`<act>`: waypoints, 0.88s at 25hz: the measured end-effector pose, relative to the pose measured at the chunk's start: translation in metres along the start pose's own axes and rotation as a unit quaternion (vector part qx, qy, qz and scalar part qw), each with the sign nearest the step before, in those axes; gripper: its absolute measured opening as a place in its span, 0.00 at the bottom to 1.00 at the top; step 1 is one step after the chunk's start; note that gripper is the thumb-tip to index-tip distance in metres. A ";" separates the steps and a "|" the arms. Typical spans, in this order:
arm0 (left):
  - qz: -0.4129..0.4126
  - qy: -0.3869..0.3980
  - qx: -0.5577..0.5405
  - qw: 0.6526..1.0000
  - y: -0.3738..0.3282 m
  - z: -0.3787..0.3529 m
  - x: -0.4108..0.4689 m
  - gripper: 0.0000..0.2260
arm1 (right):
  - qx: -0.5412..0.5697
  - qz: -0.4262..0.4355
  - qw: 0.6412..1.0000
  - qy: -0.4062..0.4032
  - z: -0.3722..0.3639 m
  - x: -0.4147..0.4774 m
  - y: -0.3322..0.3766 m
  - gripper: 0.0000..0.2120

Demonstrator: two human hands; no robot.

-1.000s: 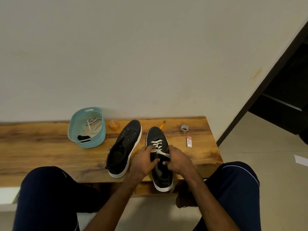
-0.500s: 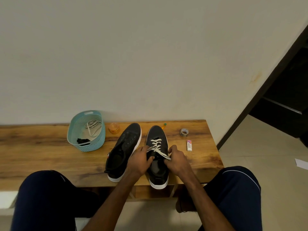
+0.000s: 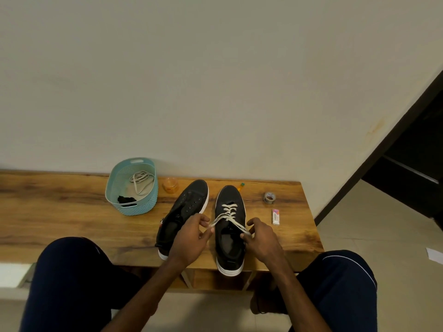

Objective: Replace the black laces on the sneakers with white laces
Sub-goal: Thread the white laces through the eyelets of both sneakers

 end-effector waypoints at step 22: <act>0.159 -0.113 0.160 0.968 0.121 0.187 0.052 0.17 | -0.175 0.362 0.916 0.020 -0.104 0.108 0.266 0.18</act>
Point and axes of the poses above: each hand's wrist, its own x-axis towards the middle knuckle, its own z-axis out of the back of the hand, y = z × x, the point moved 1 cm from there along x, towards the middle knuckle, and after that the axes turned 1 degree about -x, right-handed, at the moved point
